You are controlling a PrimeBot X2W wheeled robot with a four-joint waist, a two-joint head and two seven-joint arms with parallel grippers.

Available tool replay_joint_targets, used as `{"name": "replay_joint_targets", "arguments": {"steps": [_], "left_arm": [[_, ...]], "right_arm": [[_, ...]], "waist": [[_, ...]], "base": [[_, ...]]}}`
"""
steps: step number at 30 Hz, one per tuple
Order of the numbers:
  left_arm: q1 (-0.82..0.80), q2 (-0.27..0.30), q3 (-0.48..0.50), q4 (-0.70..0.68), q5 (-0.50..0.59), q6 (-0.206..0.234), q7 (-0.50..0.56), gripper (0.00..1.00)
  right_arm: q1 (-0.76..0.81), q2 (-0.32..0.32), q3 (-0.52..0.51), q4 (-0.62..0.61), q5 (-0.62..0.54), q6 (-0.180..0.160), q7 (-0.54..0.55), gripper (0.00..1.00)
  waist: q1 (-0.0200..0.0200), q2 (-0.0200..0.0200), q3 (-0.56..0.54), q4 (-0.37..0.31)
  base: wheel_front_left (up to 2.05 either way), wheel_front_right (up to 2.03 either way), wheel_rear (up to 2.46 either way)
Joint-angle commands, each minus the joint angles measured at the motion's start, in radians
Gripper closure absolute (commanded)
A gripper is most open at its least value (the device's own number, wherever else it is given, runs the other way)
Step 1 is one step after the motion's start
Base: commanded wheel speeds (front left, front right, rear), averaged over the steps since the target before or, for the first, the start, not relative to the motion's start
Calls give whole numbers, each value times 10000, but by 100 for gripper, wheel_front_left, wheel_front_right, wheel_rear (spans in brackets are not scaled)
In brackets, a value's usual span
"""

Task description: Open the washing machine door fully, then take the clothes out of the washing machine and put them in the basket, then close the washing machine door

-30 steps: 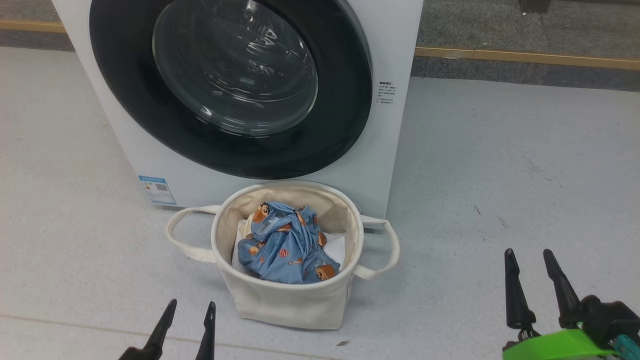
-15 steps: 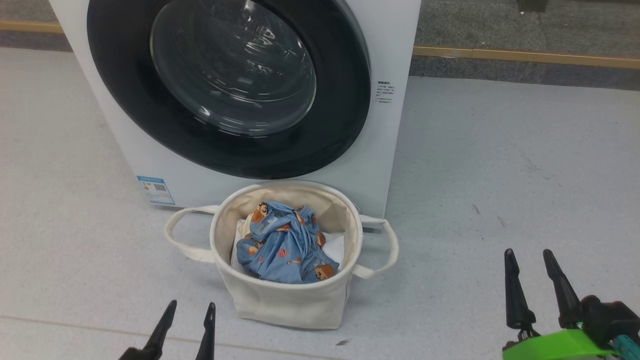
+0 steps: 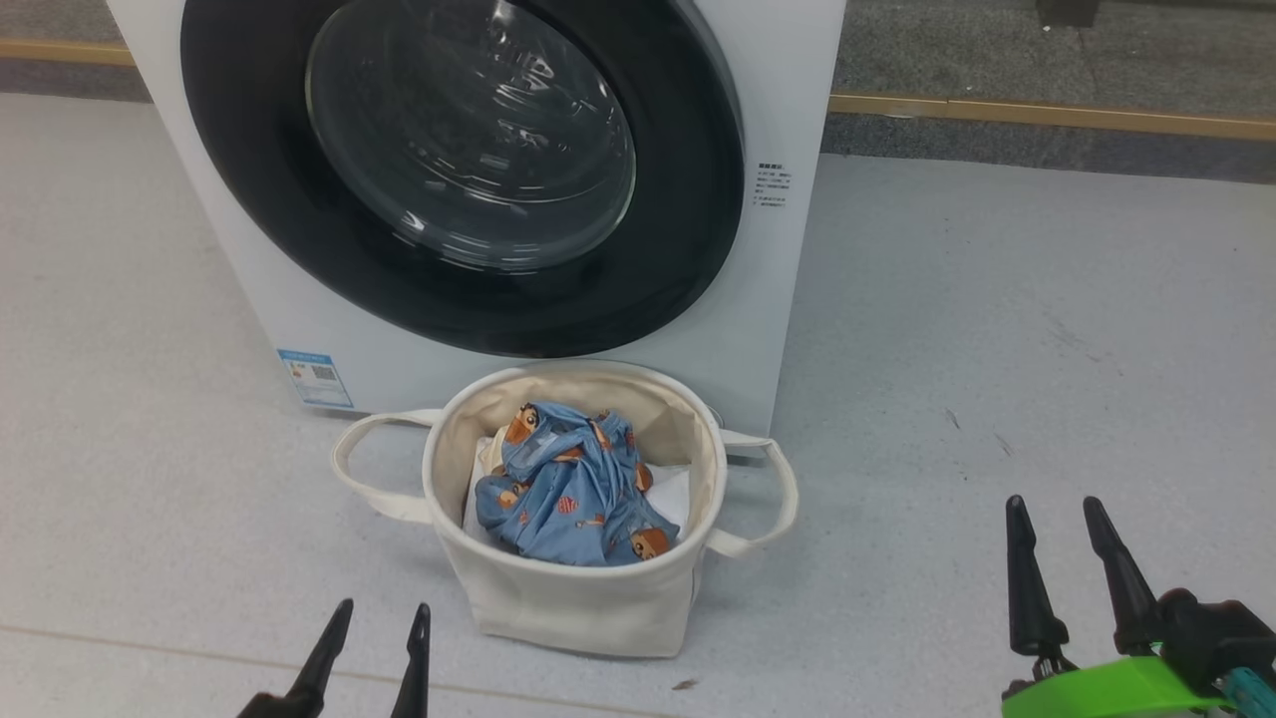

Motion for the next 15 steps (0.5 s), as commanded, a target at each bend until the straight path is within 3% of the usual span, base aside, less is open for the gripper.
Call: {"name": "replay_joint_targets", "arguments": {"steps": [1, 15], "left_arm": [[-369, 10, 347, -294, 49, 7, -61, 0], [-421, -11, 376, -235, -60, -9, -61, 0]], "right_arm": [[-316, -72, 229, -339, -60, -2, 21, 0], [-337, -72, 253, -294, -44, -2, 21, 0]], "waist": [[0, 0, -5, 3], [0, 0, -63, 127]], "base": [[0, 0, 0], [0, 0, 0]]}}
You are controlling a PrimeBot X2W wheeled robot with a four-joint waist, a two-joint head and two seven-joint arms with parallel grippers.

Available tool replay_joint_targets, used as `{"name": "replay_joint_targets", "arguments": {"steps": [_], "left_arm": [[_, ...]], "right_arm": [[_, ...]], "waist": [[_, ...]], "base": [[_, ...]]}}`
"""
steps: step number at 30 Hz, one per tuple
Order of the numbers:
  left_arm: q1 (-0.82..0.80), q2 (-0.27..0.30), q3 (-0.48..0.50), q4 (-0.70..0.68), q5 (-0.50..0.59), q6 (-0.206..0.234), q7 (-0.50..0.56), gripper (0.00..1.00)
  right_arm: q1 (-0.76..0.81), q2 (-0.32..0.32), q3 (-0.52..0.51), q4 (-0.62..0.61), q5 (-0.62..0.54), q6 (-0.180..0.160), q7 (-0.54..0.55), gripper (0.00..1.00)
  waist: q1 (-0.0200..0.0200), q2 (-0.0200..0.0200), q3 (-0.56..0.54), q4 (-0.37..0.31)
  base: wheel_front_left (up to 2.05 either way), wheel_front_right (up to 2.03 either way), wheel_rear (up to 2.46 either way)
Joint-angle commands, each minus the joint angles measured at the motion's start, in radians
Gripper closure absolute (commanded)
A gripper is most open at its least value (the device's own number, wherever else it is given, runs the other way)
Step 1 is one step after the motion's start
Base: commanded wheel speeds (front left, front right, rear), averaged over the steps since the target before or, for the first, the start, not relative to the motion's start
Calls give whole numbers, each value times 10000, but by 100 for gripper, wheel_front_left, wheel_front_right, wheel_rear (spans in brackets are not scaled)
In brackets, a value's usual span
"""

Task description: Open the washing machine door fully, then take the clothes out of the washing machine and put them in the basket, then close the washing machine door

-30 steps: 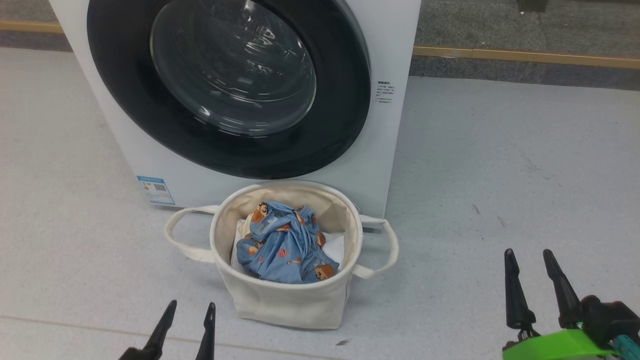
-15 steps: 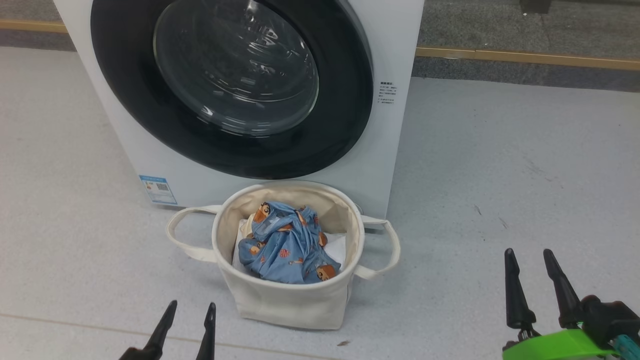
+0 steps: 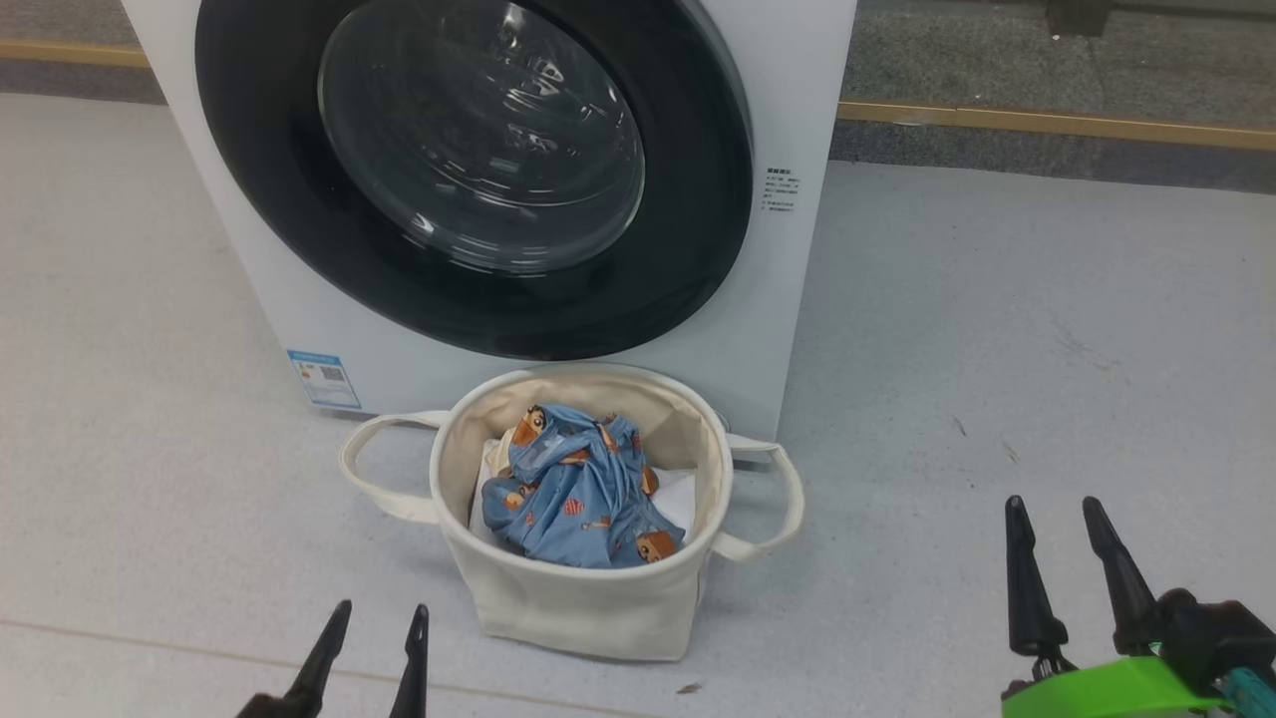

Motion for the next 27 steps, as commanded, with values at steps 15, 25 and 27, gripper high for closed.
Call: {"name": "replay_joint_targets", "arguments": {"steps": [15, 25, 27], "left_arm": [[-101, -15, 161, 384, -1299, -24, 387, 100], [-199, -24, 251, 284, -2531, -46, 641, 100], [-222, -26, 274, 269, -2776, -50, 697, 100]], "right_arm": [[-72, 1, -5, 490, 1231, 0, 308, 100], [-212, -16, -48, 572, 2365, 0, 601, 100], [-239, -19, -57, 587, 2592, 0, 660, 100]], "waist": [[3, 0, 43, 16], [1, 0, 98, 12], [1, 0, 108, 11]], "base": [[0, 0, 0], [0, 0, 0], [0, 0, 0]]}}
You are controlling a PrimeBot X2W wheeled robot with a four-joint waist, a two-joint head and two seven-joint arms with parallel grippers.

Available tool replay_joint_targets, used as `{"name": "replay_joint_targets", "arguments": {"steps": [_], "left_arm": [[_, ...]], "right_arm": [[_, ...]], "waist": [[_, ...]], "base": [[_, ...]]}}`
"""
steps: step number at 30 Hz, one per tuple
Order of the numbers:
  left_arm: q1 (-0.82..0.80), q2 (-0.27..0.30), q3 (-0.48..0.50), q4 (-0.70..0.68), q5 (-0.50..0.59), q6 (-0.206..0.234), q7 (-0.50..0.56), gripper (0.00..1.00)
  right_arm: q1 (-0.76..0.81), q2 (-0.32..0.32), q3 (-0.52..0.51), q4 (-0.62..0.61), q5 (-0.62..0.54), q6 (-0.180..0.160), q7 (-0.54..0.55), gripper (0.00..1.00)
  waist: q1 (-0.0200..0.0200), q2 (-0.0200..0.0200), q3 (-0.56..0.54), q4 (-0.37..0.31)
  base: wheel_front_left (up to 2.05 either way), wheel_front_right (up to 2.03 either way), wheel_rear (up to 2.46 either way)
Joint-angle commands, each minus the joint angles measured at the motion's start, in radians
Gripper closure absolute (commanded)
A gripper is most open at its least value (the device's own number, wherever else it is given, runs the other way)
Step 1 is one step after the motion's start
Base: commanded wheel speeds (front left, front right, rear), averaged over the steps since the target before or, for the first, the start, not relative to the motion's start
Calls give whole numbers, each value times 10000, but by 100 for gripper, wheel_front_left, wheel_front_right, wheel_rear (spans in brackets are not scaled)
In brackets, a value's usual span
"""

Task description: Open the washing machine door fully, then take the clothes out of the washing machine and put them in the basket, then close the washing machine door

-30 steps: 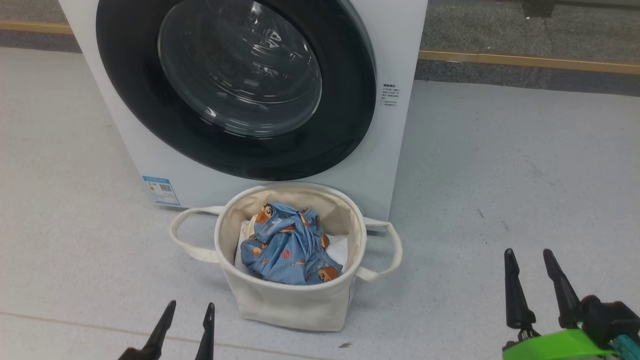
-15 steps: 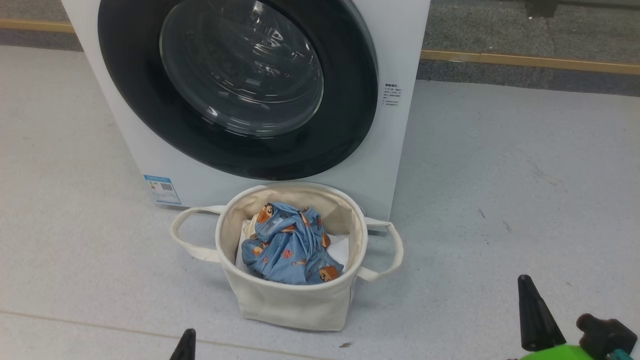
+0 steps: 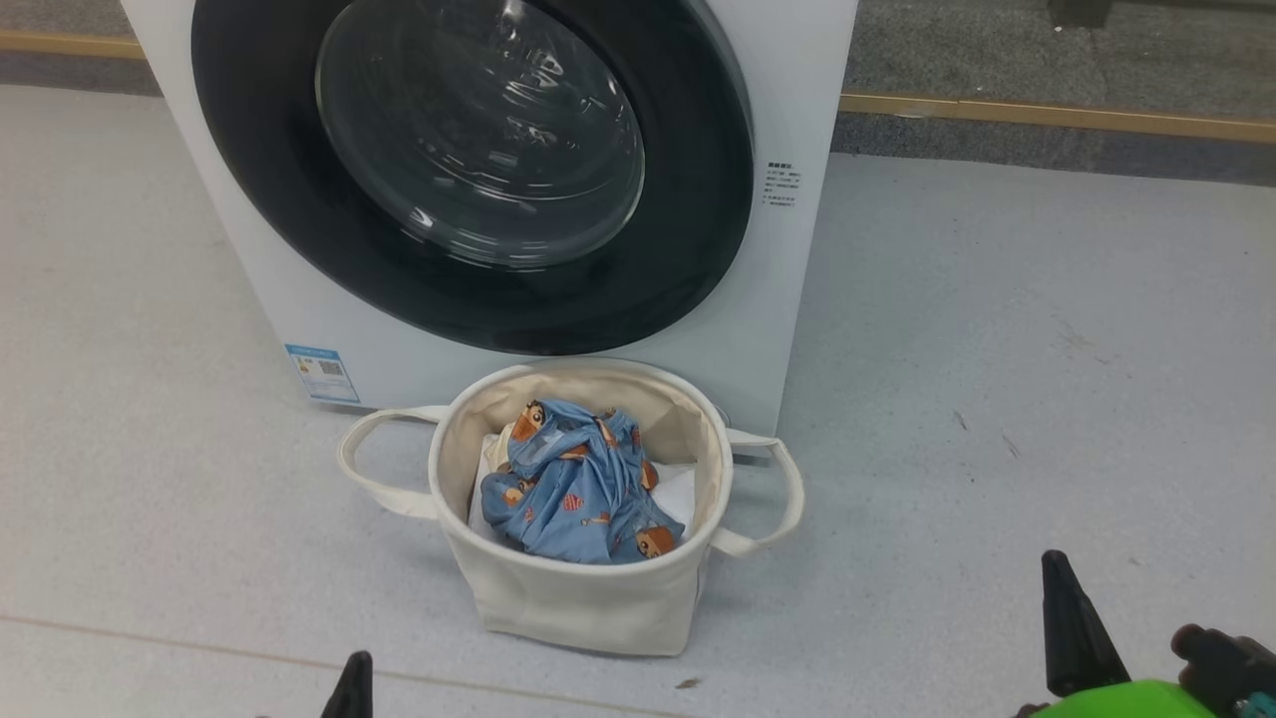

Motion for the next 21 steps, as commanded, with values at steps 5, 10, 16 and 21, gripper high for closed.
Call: {"name": "replay_joint_targets", "arguments": {"steps": [5, 10, 16, 21], "left_arm": [[-556, 1, 228, -416, -815, -58, 175, 100], [-617, -4, 291, -448, -1426, -69, 320, 100], [-692, -9, 368, -486, -2155, -82, 495, 100], [-742, -13, 420, -512, -2644, -91, 612, 100]], "right_arm": [[-541, -56, -61, -255, 765, 0, 206, 100], [-606, -63, -84, -217, 1330, 0, 354, 100], [-684, -70, -112, -171, 2004, -1, 532, 100], [-736, -74, -132, -141, 2455, -1, 651, 100]], "waist": [[-2, 0, 26, -2], [-2, 0, 50, -4], [-2, 0, 78, -6], [-2, 0, 97, -7]], "base": [[0, 0, 0], [0, 0, 0], [0, 0, 0], [0, 0, 0]]}}
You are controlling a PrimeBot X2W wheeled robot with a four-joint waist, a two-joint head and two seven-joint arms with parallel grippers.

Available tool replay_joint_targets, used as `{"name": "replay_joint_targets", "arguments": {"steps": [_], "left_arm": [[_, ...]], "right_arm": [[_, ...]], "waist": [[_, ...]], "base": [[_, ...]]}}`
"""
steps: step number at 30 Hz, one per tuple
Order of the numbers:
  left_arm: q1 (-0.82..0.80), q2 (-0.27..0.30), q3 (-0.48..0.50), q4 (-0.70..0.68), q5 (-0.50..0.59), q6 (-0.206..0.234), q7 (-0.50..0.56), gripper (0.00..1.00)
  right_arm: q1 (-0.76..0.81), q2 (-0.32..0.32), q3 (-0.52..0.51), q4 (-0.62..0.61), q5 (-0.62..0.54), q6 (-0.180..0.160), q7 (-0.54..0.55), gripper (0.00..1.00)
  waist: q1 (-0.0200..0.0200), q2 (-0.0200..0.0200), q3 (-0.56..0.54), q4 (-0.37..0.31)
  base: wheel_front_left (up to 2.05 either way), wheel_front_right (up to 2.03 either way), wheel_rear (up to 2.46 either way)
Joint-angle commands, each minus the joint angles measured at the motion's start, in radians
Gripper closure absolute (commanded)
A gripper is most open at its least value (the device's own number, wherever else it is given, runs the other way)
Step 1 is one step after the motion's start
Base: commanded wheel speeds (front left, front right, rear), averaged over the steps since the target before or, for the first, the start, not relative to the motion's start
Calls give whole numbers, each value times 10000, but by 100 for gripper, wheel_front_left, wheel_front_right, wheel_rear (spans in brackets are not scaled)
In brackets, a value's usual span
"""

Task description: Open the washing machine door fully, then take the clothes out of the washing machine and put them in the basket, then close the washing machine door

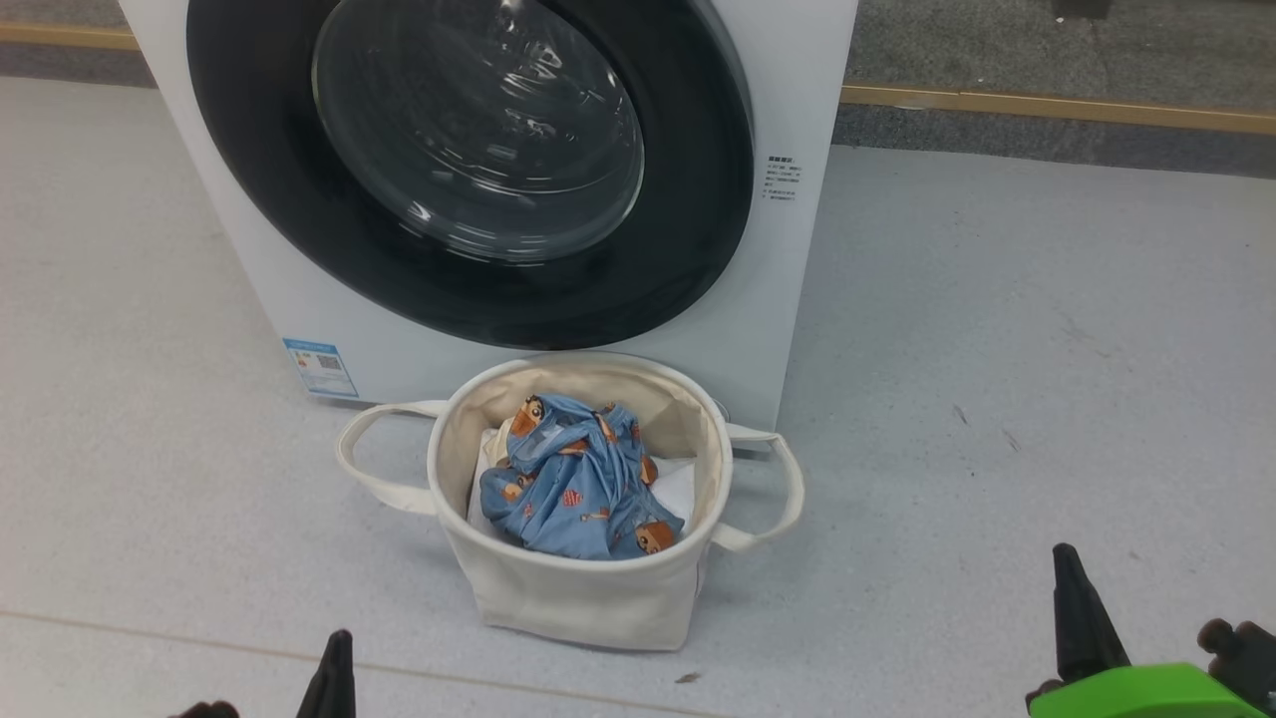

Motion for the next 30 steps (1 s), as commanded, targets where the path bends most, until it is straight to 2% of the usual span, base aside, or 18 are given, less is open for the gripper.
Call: {"name": "replay_joint_targets", "arguments": {"steps": [1, 30], "left_arm": [[-483, 14, 226, -367, -334, -63, 66, 100], [-847, -11, 606, -549, -3870, -127, 918, 100]], "right_arm": [[-499, -74, 19, -275, 320, -1, 82, 100], [-877, -99, -134, -55, 3579, -1, 955, 100]], "waist": [[-1, 0, 7, -1], [-1, 0, 144, -11]], "base": [[0, 0, 0], [0, 0, 0]]}}
